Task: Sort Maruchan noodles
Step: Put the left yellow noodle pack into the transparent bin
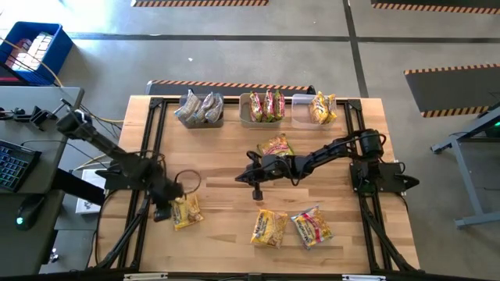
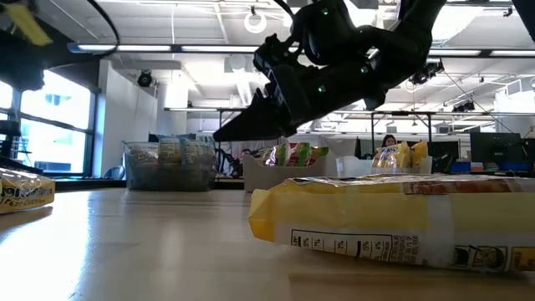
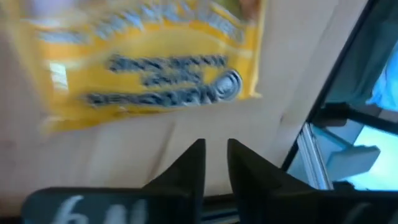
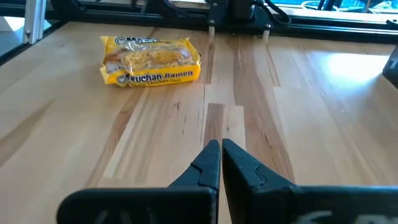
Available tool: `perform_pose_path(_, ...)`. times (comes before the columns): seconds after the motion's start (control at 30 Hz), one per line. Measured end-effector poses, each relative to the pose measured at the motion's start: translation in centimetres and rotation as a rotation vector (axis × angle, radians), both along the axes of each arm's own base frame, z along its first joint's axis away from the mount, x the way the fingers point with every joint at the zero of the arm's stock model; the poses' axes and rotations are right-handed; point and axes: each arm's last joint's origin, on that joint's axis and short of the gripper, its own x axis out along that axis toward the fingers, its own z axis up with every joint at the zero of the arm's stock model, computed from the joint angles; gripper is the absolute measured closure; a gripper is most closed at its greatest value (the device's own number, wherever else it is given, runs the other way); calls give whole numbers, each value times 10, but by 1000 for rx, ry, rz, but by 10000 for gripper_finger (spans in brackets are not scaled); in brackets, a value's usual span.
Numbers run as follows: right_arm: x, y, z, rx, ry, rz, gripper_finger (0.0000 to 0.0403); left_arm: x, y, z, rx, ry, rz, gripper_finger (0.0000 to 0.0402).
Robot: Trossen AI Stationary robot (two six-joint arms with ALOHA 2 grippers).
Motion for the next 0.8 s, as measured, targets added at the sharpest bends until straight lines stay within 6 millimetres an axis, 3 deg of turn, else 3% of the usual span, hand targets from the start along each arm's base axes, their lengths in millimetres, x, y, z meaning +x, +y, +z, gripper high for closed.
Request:
perform_pose_path(0.2, 0, -2, -1, 7, 10, -8, 403, 2, -28, -19, -73, -35, -20, 393)
perform_pose_path(0.43, 0, -2, -1, 0, 15, -25, 403, 20, -44, -42, -47, -194, -60, 401)
perform_pose_path(0.57, -1, -2, -2, -1, 24, -25, 403, 38, -35, -50, 99, -344, -43, 401)
perform_pose_path(0.8, -4, -3, 9, -20, 33, -24, 403, 79, 8, -50, 396, -609, 85, 401)
